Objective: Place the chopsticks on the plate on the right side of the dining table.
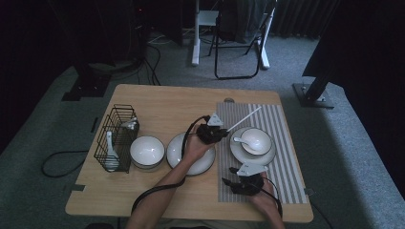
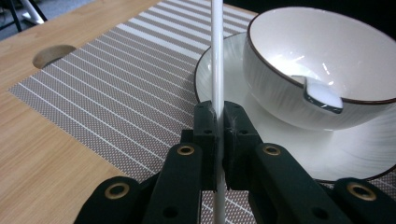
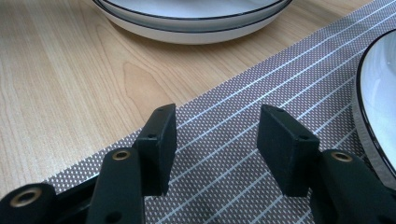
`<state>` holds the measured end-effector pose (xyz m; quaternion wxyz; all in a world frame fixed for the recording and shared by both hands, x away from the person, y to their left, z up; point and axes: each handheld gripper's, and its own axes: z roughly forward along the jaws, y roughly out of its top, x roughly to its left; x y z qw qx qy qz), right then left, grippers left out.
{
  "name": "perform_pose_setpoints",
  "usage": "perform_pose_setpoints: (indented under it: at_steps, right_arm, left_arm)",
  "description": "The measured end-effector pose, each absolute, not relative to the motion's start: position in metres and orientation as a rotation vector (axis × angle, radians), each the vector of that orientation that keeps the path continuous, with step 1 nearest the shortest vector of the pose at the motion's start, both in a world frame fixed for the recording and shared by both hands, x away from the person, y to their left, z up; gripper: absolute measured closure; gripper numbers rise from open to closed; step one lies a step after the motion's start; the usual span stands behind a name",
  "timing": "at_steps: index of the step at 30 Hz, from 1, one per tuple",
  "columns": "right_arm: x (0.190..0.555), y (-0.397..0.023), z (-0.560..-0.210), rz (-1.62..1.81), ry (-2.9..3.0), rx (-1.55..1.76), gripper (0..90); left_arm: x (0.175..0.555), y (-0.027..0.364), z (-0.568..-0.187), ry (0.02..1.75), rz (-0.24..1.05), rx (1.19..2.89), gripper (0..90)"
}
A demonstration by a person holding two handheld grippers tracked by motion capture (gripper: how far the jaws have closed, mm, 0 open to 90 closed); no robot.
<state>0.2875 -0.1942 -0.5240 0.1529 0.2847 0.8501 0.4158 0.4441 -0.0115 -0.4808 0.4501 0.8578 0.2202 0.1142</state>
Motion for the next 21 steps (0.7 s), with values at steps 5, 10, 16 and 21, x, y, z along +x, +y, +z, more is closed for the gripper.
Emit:
perform_pose_setpoints:
  at_steps: [5,10,16,21]
  right_arm:
    - [0.287,-0.194,-0.524,1.195,2.437,0.817,47.4]
    - [0.287,-0.194,-0.524,1.197,2.436,0.816,47.4]
    - [0.287,-0.195,-0.524,1.198,2.436,0.815,47.3]
    - [0.287,-0.194,-0.524,1.197,2.435,0.813,47.4]
  left_arm:
    - [0.445,-0.016,-0.484,0.545,0.275,2.146,85.9]
    - [0.447,-0.020,-0.486,0.545,0.271,2.176,85.9]
    - [0.447,-0.023,-0.488,0.535,0.261,2.204,85.8]
    - [0.447,-0.026,-0.489,0.529,0.262,2.227,85.8]
